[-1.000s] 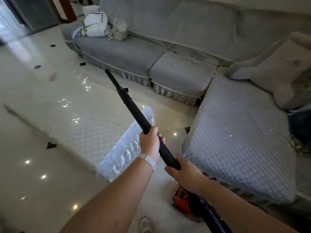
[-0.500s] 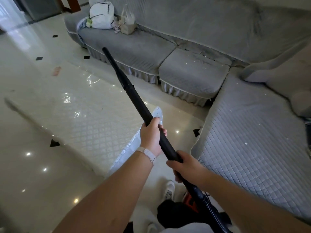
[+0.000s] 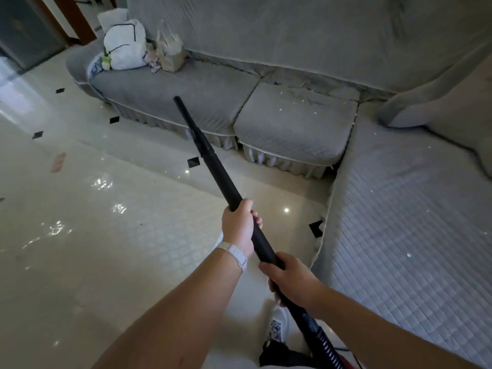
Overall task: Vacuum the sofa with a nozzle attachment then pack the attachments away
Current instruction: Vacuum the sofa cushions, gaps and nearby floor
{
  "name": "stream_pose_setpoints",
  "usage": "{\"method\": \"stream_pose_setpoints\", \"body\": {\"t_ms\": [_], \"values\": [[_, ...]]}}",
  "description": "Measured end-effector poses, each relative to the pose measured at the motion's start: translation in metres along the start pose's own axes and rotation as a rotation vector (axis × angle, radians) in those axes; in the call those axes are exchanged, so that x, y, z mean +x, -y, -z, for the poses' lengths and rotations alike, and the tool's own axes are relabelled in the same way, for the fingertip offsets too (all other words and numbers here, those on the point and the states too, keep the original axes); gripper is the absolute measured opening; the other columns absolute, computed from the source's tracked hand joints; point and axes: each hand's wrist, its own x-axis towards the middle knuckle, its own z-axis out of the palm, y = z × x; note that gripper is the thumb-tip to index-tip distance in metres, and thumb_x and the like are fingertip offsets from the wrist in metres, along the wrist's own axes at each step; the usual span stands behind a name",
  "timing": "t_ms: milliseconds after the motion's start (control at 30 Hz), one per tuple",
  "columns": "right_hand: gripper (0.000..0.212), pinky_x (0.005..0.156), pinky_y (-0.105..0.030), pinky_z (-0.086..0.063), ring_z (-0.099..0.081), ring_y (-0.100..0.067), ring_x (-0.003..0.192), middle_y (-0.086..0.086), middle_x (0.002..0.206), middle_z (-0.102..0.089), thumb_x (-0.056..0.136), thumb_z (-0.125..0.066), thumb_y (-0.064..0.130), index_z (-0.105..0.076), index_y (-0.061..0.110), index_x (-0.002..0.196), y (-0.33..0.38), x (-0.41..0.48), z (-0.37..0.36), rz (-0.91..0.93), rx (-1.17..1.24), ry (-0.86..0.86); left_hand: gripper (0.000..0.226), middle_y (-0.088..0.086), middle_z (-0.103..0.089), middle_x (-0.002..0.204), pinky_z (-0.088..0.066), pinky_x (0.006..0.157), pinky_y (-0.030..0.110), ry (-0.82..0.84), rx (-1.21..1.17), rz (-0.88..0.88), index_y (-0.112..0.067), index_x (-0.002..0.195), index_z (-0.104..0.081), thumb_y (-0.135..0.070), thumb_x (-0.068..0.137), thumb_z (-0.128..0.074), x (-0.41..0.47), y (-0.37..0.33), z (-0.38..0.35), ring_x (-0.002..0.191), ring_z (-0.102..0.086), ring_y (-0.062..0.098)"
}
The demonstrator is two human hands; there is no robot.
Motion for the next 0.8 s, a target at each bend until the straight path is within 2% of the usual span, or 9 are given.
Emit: {"method": "stream_pose_setpoints", "body": {"t_ms": [467, 800], "values": [[0.021, 0.047, -0.029, -0.048, -0.055, -0.019, 0.046, -0.006, 0.066, -0.061, 0.095, -0.062, 0.032, -0.060, 0.012, 0.100, 0.077, 0.077, 0.085, -0.012, 0.119, -0.186, 0.012, 0.001, -0.050, 0.056, -0.043, 0.051, 0.029, 0.185, 0.116, 0.076, -0.011, 0.092, -0.051, -0.016, 0.090, -0.061, 0.095, -0.052, -0.140, 0.045, -0.047, 0.018], [0.017, 0.048, -0.029, -0.050, -0.055, -0.017, 0.045, -0.004, 0.064, -0.061, 0.096, -0.061, 0.031, -0.062, 0.015, 0.100, 0.153, 0.185, 0.130, -0.134, 0.193, -0.406, 0.012, 0.002, -0.049, 0.059, -0.042, 0.050, 0.028, 0.374, 0.238, 0.193, -0.011, 0.094, -0.050, -0.015, 0.091, -0.061, 0.212, -0.097, -0.242, 0.045, -0.046, 0.018]]}}
